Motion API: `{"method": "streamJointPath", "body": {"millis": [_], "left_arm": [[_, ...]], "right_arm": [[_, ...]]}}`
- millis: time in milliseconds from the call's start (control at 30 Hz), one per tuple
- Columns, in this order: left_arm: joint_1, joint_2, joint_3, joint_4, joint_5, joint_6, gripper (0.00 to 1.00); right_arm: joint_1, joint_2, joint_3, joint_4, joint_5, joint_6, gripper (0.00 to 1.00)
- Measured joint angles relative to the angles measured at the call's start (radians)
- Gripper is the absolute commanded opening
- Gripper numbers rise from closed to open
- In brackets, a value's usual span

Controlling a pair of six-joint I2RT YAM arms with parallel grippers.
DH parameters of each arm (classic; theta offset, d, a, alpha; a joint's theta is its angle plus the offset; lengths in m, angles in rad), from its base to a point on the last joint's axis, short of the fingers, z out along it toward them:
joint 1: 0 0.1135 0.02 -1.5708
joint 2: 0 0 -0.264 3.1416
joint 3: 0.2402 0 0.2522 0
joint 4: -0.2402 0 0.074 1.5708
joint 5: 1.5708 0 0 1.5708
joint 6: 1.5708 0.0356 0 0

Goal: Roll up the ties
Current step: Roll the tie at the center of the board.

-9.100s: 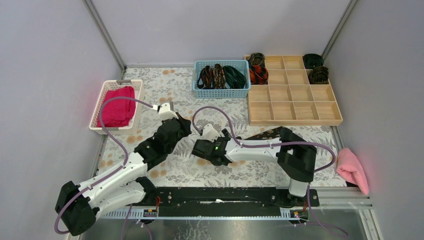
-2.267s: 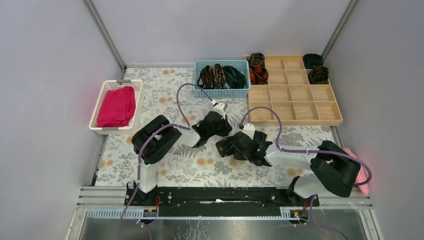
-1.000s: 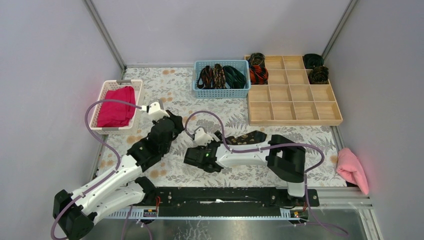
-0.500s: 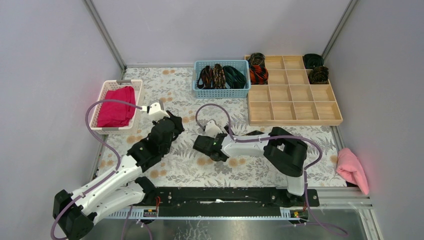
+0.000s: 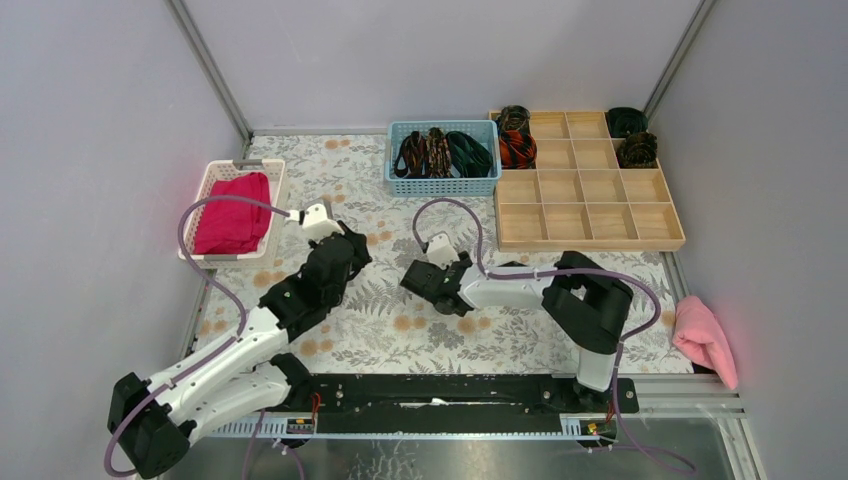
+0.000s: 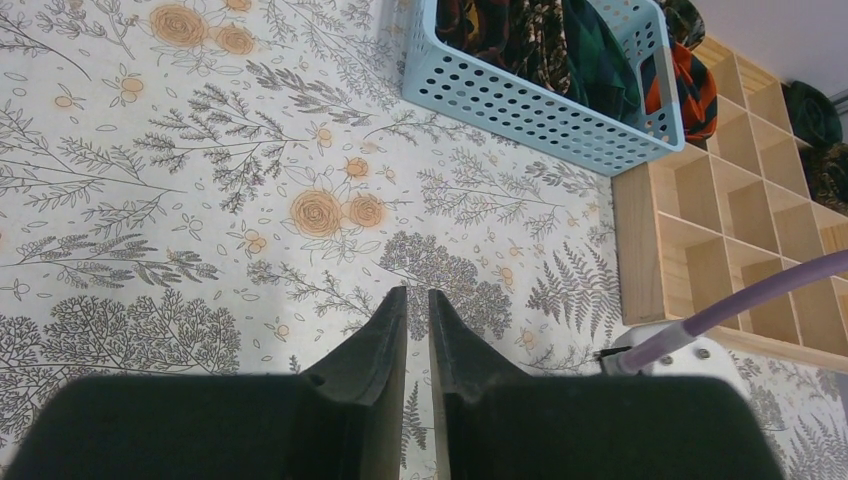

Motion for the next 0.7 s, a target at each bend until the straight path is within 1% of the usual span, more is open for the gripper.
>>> {"method": "streamJointPath", "body": {"millis": [133, 367, 500, 700], "left_arm": [[0.0, 0.021, 0.0, 0.008, 0.003, 0.0, 0.19], [0.0, 0.031, -0.004, 0.022, 0.003, 0.001, 0.18], [0.0, 0.048, -0.004, 0.029, 0.004, 0.004, 0.17], [0.0, 0.077, -0.004, 0.051, 0.019, 0.01, 0.16]], "right_arm": [[-0.015, -0.035, -0.024, 0.027, -0.042, 0.007, 0.62], [-0.02, -0.089, -0.039, 0.127, -0.2, 0.018, 0.63], [-0.031, -0.106, -0.064, 0.213, -0.298, 0.031, 0.63], [-0.108, -0.19, -0.199, 0.399, -0.491, 0.08, 0.63]]}}
